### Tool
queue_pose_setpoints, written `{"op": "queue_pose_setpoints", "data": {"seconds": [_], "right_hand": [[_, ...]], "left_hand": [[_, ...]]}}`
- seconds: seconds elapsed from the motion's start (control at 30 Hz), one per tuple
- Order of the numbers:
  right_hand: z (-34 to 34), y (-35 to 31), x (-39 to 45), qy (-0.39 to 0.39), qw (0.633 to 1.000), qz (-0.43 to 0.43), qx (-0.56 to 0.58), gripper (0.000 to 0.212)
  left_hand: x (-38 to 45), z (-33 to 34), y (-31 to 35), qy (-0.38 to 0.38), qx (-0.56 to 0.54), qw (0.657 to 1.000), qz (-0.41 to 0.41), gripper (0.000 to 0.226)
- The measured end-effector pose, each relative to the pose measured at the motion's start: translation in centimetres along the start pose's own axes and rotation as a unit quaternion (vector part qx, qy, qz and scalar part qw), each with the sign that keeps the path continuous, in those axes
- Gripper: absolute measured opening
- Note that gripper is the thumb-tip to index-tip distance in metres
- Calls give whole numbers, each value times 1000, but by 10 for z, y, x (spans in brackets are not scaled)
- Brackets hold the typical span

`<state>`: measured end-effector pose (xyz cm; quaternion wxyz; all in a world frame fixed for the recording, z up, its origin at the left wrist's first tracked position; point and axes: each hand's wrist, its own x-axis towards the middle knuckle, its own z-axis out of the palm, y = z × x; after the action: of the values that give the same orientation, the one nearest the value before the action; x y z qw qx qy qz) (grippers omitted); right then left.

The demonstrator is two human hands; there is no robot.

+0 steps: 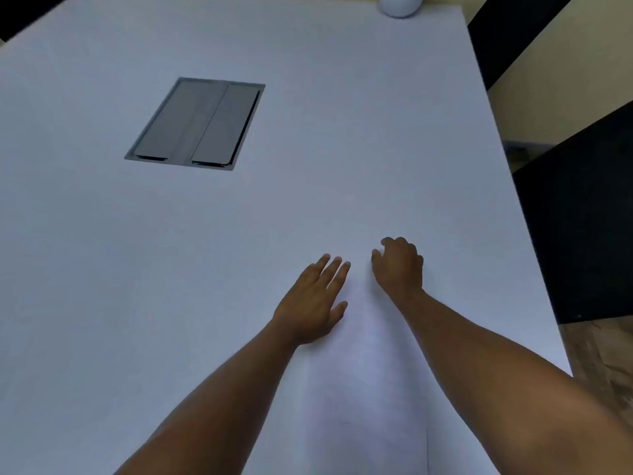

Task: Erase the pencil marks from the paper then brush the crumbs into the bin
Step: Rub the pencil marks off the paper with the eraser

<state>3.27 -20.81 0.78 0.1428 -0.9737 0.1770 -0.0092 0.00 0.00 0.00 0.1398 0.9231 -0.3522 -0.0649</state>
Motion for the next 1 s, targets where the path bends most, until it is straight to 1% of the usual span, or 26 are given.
{"op": "queue_pose_setpoints", "data": {"seconds": [0.07,0.23,0.3,0.37,0.43,0.53,0.6,0.63,0.77,0.83,0.9,1.0], "right_hand": [[3,0,2,-6,1000,16,-1,34],[22,4,5,-23,1000,5,-4,31],[24,6,7,-26,999,14,38,29],[21,5,6,-8,991,46,122,25],[13,1,-5,26,969,98,226,23],[9,-4,-40,69,911,189,359,21],[12,-5,-72,75,873,233,422,18],[14,-5,-87,70,863,249,433,19],[15,-1,-124,43,864,271,423,23],[17,5,-130,19,864,261,429,26],[19,12,-133,-2,869,241,431,28],[21,20,-136,-12,876,212,434,29]], "left_hand": [[-4,7,-4,-22,-17,1000,-1,72],[-20,32,-9,-58,-13,998,20,76],[-23,38,-13,-77,-5,997,28,80],[-23,42,-13,-85,4,996,27,84],[-23,46,-12,-87,11,996,21,85],[-21,50,-8,-86,25,996,4,84],[-19,53,-4,-88,27,996,-4,82],[-18,55,-2,-86,28,996,-8,81],[-23,57,6,-52,15,999,3,77],[-30,58,7,-53,4,998,45,76],[-36,57,5,-69,1,993,92,76],[-35,58,-3,-74,11,990,117,78]]}}
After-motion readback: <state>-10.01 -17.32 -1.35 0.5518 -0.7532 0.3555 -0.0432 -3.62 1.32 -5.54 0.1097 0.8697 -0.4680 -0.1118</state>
